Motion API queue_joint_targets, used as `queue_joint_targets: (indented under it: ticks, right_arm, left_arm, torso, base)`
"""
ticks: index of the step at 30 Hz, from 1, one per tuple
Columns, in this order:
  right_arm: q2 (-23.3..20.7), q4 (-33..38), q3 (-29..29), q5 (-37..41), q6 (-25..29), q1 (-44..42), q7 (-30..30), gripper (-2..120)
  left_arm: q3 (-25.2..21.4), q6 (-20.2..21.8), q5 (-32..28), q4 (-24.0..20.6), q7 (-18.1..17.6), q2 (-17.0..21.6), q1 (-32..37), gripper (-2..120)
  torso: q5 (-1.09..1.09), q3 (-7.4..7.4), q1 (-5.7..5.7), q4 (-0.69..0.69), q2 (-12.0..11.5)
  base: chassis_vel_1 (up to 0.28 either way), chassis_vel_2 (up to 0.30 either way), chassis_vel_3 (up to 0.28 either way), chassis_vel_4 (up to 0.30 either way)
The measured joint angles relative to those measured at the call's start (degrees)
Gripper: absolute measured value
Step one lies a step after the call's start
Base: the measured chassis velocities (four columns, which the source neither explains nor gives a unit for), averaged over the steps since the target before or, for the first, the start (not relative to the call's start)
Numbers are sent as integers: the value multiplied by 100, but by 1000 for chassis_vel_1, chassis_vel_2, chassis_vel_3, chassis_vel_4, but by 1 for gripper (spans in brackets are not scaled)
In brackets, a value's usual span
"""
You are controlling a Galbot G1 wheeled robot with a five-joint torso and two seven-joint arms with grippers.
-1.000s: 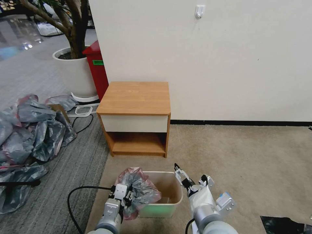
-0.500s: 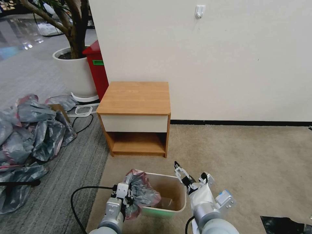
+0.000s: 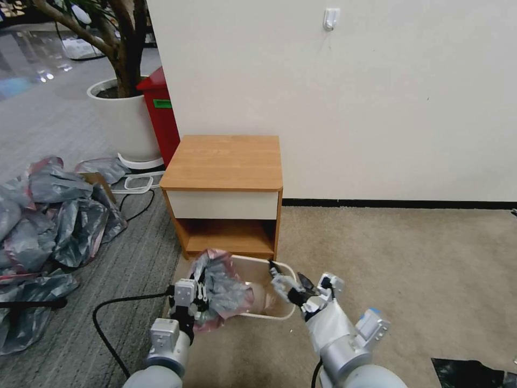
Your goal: Pick up the garbage bag from the table and place it over the trash can.
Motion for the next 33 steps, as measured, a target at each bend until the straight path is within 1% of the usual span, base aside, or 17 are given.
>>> queue_joint_targets:
  ticks: [2,3,6,7,10,11,12,13,17,18,20,22,26,29,31,32,33]
  right_arm:
    - [-67,-18,-246,70,-197,224,-37,100]
    - [-67,-18,-246,70,-197,224,-37,100]
    - [-44,-81,-384,271,-606,481,66,100]
    - [-44,-81,-384,271,-606,481,66,100]
    - [31,-155,-404,579,-893,702,434,100]
    - [48,-161,-406,681,-930,752,536,100]
    - [94,-162,-408,986,-1011,886,803,100]
    - [94,-162,-408,986,-1011,886,803,100]
    - [230,-171,-401,1803,-1183,1199,1435,100]
    - [230,-171,-401,1803,-1183,1199,1435,100]
    - [298,-186,-390,2243,-1224,1315,1774,100]
    - [344,-227,-388,2399,-1229,1375,1939,100]
    - [385,-296,-396,2444,-1229,1412,2015,99]
    - [435,-390,-431,2408,-1225,1444,2036,95]
    - [468,-472,-455,2320,-1209,1466,2030,88]
    - [468,-472,-455,2320,-1209,1466,2030,88]
    - [476,-490,-461,2305,-1199,1474,2026,84]
  left_arm:
    - [-94,-162,27,-127,142,63,61,8]
    - [-94,-162,27,-127,142,63,61,8]
    - [-228,-406,133,-240,302,117,148,8]
    - [-228,-406,133,-240,302,117,148,8]
    - [-331,-727,297,-259,461,137,201,8]
    - [-344,-775,332,-258,486,137,204,8]
    - [-375,-943,461,-232,557,135,209,8]
    - [-375,-943,461,-232,557,135,209,8]
    - [-389,-1277,754,-154,707,106,216,8]
    - [-389,-1277,754,-154,707,106,216,8]
    - [-406,-1404,855,-143,781,100,229,8]
    - [-422,-1477,896,-140,824,100,241,8]
    - [-442,-1546,912,-137,847,103,252,8]
    - [-463,-1571,911,-128,852,103,254,8]
    - [-464,-1583,901,-120,855,94,253,8]
    - [-464,-1583,901,-120,855,94,253,8]
    - [-464,-1587,897,-117,856,88,253,8]
  torso:
    - [-1,0,0,0,0]
    - [-1,0,0,0,0]
    - [0,0,0,0,0]
    - [0,0,0,0,0]
    - [0,0,0,0,0]
    - [0,0,0,0,0]
    - [0,0,0,0,0]
    - [0,0,0,0,0]
    - [-1,0,1,0,0]
    - [-1,0,1,0,0]
    - [-1,0,1,0,0]
    - [0,0,1,1,0]
    - [-1,0,1,0,0]
    - [-1,0,1,0,0]
    - [0,0,1,0,0]
    - [0,0,1,0,0]
    - [0,0,1,0,0]
  base:
    - [0,0,0,0]
    - [0,0,0,0]
    - [0,0,0,0]
    - [0,0,0,0]
    - [0,0,0,0]
    - [0,0,0,0]
    - [0,0,0,0]
    - [0,0,0,0]
    - [0,0,0,0]
    - [0,0,0,0]
    - [0,0,0,0]
    - [0,0,0,0]
    - [0,0,0,0]
    - [0,0,0,0]
    - [0,0,0,0]
    - [0,0,0,0]
    - [0,0,0,0]
